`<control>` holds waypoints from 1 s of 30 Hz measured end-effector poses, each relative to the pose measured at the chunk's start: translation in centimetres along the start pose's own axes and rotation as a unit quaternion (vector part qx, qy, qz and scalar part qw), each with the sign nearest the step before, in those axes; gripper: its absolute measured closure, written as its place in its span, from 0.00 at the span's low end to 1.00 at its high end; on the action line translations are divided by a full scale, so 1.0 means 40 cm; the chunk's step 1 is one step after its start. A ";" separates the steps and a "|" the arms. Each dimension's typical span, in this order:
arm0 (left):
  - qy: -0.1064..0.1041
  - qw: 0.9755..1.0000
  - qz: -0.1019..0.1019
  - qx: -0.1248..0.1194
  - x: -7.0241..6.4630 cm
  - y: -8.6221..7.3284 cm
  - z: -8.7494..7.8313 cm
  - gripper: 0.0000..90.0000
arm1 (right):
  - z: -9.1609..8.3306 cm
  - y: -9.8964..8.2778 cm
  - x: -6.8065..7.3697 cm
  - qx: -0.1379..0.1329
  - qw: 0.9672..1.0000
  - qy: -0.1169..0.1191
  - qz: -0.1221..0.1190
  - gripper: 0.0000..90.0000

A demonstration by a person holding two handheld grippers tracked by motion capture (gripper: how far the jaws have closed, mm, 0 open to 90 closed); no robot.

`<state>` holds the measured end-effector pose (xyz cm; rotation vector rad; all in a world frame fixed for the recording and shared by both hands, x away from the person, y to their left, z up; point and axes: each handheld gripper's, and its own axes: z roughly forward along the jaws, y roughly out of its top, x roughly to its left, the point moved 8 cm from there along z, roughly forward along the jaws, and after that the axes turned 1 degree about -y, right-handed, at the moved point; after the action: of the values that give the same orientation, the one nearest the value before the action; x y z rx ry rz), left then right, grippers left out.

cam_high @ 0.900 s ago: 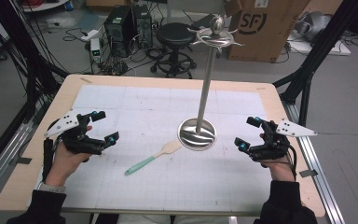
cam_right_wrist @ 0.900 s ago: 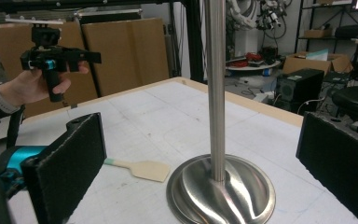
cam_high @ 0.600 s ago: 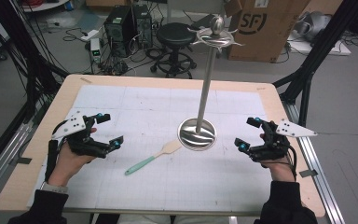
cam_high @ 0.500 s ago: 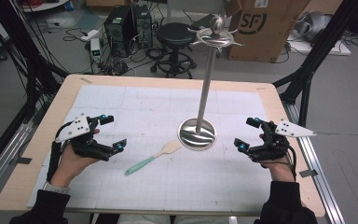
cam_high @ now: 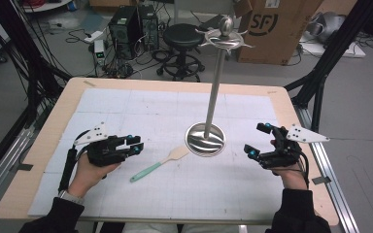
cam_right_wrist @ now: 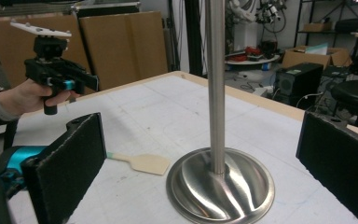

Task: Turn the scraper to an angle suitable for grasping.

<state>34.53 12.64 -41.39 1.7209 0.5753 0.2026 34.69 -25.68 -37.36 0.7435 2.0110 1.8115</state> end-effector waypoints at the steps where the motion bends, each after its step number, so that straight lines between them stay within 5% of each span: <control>1: 0.004 1.000 0.004 0.011 0.001 -0.006 0.004 0.83 | 0.001 -0.001 0.003 0.002 1.000 0.002 0.000 0.01; 3: 0.017 0.999 0.011 0.033 0.005 -0.020 0.010 0.93 | 0.003 -0.002 0.006 0.005 1.000 0.003 0.003 0.01; 7: 0.003 0.998 0.005 0.061 0.002 -0.040 0.021 1.00 | 0.002 -0.002 0.006 0.004 1.000 0.004 0.000 0.01; 11: -0.013 0.998 0.017 0.061 -0.011 -0.047 0.031 1.00 | -0.001 0.001 0.002 0.000 1.000 -0.003 -0.006 0.01; 15: -0.015 0.996 0.018 0.088 -0.013 -0.070 0.046 1.00 | -0.001 0.001 0.003 0.000 1.000 -0.004 -0.005 0.01; 21: -0.042 0.990 0.027 0.130 -0.046 -0.111 0.072 1.00 | 0.004 -0.002 0.006 0.004 1.000 -0.005 -0.009 0.01; 26: -0.040 0.982 0.042 0.178 -0.054 -0.152 0.088 1.00 | 0.005 -0.002 0.007 0.005 1.000 -0.004 -0.008 0.01; 30: -0.034 0.981 0.052 0.183 -0.060 -0.158 0.094 1.00 | 0.005 -0.003 0.007 0.006 1.000 -0.005 -0.010 0.01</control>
<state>32.41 9.04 -47.90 2.1083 0.4938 0.1153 34.58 -25.37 -37.47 0.7319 2.0178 1.7826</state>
